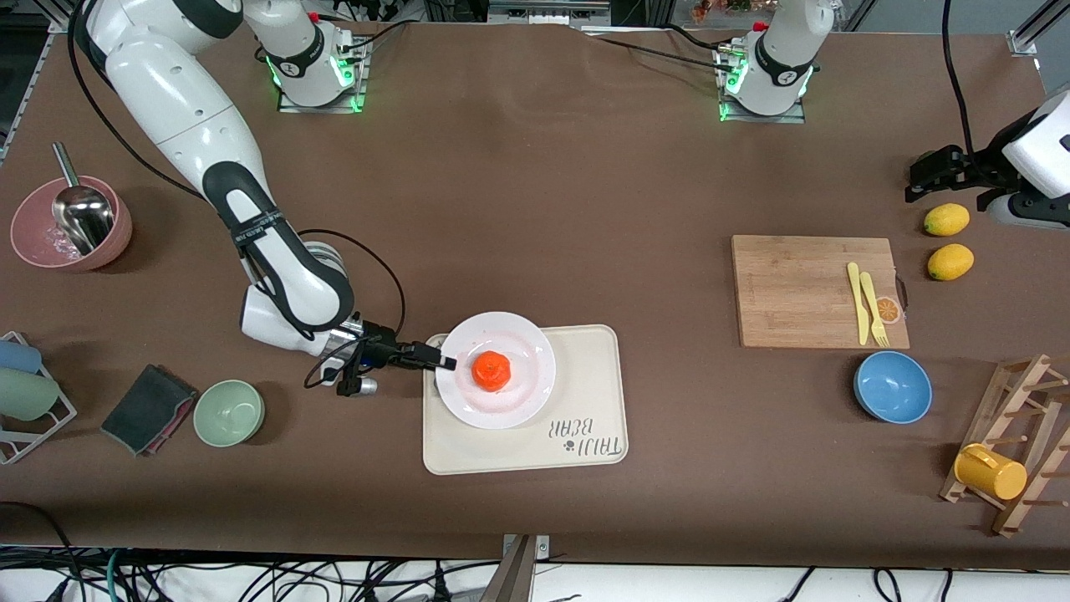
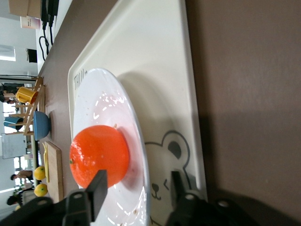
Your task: Place orange and plate with both arms
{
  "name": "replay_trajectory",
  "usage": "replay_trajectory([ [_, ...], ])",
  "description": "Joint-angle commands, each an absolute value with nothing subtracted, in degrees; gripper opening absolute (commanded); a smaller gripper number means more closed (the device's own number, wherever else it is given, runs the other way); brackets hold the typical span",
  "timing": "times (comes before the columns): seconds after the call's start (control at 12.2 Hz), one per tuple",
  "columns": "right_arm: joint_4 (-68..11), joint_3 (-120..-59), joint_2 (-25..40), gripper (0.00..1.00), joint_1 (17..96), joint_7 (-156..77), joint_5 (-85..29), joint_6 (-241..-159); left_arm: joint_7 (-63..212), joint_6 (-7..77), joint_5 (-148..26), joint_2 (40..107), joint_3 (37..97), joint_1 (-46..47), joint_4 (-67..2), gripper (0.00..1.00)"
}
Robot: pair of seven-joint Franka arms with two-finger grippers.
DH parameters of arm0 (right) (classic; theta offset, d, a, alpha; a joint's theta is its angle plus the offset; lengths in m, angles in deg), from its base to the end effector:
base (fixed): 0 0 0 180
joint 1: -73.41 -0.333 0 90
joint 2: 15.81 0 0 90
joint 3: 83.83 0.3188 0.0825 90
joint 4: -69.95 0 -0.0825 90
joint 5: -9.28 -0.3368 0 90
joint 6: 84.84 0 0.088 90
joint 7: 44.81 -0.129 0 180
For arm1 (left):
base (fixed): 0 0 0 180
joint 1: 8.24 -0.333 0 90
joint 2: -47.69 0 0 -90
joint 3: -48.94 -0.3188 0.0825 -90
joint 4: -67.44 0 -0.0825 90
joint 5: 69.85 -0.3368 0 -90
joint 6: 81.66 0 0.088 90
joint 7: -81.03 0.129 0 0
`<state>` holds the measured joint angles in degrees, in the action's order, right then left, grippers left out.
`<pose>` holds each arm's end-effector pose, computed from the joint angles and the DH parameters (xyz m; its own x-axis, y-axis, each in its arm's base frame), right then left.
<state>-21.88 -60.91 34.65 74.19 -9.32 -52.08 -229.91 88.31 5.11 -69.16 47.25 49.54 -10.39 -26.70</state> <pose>0.6381 0.2177 0.1679 0.9915 -0.1050 0.0761 -0.0056 -0.6208 -0.7839 0.4931 0.0117 0.5744 0.9879 -0.1007 -0.1182 -0.0981 -0.9948 0.0271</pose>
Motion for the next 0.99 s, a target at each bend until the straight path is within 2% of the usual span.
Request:
replay_trajectory([
  [0.0, -22.77, -63.34, 27.55, 1.00, 74.38, -9.57, -44.02, -224.62, 89.55, 3.86, -69.06, 47.95, 49.47, -10.26, -24.93, 1.00],
  [0.25, -23.91, -68.25, 18.68, 1.00, 74.38, -9.57, -39.43, -212.85, 89.55, 3.86, -69.06, 47.95, 49.47, -10.26, -24.93, 1.00],
  [0.58, -34.28, -76.43, 1.10, 1.00, 74.37, -11.15, -27.06, -198.97, 89.55, 3.86, -69.06, 47.95, 49.47, -10.26, -24.93, 1.00],
  [0.74, -33.59, -80.65, -3.05, 1.00, 74.29, -12.38, -19.85, -190.70, 89.55, 3.86, -69.06, 47.95, 49.47, -10.26, -24.93, 1.00],
  [0.9, -33.59, -81.45, -7.53, 1.00, 74.37, -15.35, -12.56, -186.90, 89.55, 3.86, -69.06, 47.95, 49.47, -10.26, -24.93, 1.00],
])
